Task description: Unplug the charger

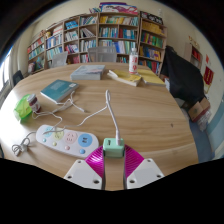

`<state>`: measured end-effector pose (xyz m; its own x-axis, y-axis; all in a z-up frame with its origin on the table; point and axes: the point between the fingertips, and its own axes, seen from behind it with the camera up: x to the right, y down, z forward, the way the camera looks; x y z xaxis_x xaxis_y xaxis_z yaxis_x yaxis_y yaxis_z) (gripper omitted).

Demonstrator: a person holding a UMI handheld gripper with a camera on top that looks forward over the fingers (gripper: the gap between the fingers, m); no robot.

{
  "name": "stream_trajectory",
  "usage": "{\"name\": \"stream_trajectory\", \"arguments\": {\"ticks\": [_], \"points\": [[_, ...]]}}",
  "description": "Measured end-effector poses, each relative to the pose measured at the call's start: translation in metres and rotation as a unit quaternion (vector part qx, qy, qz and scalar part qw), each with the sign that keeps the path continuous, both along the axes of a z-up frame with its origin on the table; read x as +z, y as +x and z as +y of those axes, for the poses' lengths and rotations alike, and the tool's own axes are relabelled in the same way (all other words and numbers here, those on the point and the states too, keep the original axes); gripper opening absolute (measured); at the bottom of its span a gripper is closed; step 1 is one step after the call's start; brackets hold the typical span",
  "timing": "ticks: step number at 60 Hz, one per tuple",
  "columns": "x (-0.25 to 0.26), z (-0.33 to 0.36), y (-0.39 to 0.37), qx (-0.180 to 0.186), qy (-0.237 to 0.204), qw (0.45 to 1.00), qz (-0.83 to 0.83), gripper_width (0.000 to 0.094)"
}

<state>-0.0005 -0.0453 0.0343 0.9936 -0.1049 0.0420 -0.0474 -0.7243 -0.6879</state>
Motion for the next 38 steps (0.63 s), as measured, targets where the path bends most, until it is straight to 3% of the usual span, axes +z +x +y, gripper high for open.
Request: {"name": "stream_trajectory", "arguments": {"ticks": [9, 18, 20, 23, 30, 38], "points": [[-0.034, -0.018, 0.006, -0.011, -0.081, 0.997, 0.001, 0.0292], [-0.039, 0.003, 0.010, -0.008, -0.074, 0.997, -0.019, 0.0366], [-0.039, 0.003, 0.010, -0.013, -0.076, 0.997, -0.021, 0.0435], [-0.032, 0.007, 0.010, -0.022, -0.062, 0.998, -0.019, 0.0612], [-0.016, -0.001, 0.012, -0.049, -0.054, 0.997, -0.017, 0.0845], [0.017, -0.030, -0.006, -0.086, -0.035, 0.995, 0.029, 0.0847]]}}
